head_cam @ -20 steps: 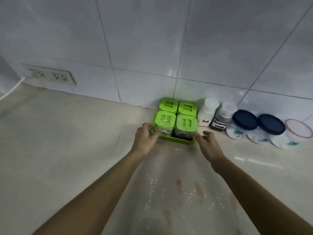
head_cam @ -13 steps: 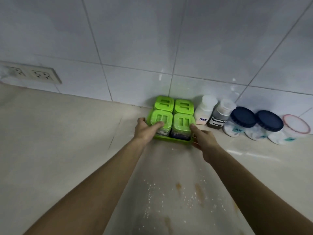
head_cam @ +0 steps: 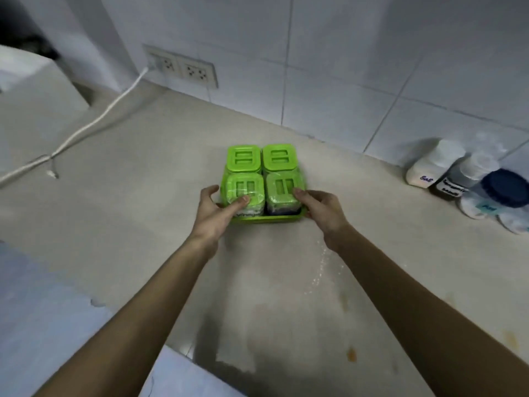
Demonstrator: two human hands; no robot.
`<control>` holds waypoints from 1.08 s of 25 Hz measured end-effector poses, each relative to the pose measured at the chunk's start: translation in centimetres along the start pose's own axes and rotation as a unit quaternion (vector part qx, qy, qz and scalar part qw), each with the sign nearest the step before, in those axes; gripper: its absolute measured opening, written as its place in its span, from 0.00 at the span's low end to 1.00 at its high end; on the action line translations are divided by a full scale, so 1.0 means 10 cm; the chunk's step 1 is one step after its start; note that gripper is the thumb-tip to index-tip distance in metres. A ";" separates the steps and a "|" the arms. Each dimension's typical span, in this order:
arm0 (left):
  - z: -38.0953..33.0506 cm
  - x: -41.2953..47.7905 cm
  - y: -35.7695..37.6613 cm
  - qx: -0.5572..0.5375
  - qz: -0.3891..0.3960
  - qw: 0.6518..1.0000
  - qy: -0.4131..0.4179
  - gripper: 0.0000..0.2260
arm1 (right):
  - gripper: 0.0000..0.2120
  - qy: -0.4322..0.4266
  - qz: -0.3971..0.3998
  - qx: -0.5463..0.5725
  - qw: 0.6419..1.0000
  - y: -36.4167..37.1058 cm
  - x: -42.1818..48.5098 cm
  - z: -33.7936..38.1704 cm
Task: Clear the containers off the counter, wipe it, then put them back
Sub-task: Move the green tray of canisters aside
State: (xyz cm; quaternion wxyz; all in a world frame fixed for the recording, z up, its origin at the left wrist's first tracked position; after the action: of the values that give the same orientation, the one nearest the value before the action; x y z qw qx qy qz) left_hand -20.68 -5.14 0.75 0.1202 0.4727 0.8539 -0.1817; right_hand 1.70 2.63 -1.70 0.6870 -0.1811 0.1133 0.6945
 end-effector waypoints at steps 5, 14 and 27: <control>0.46 -0.26 -0.88 -0.038 -0.078 0.995 -0.051 0.29 | 0.09 -0.005 0.092 -0.039 0.995 0.86 -0.31 -0.14; 0.22 -0.58 -1.10 0.258 -0.236 0.929 0.118 0.24 | 0.19 -0.232 0.157 -0.253 0.926 0.85 -0.56 -0.11; -0.91 -1.22 3.22 0.372 0.124 0.790 0.471 0.19 | 0.20 -0.250 -0.199 -0.487 0.813 -3.69 0.04 0.79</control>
State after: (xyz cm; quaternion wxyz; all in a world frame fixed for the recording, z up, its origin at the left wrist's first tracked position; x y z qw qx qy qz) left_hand 12.80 5.12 7.20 -0.4602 0.6101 0.6050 -0.2237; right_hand 37.67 7.37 8.70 0.6372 -0.3305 -0.4535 0.5283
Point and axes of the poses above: each hand's wrist, its own x-axis towards the middle knuckle, its own y-axis out of the palm, z = x × y, the point moved 9 cm from there along x, towards the middle knuckle, and after that the axes turned 5 degrees about -z, right-handed, at the moved point
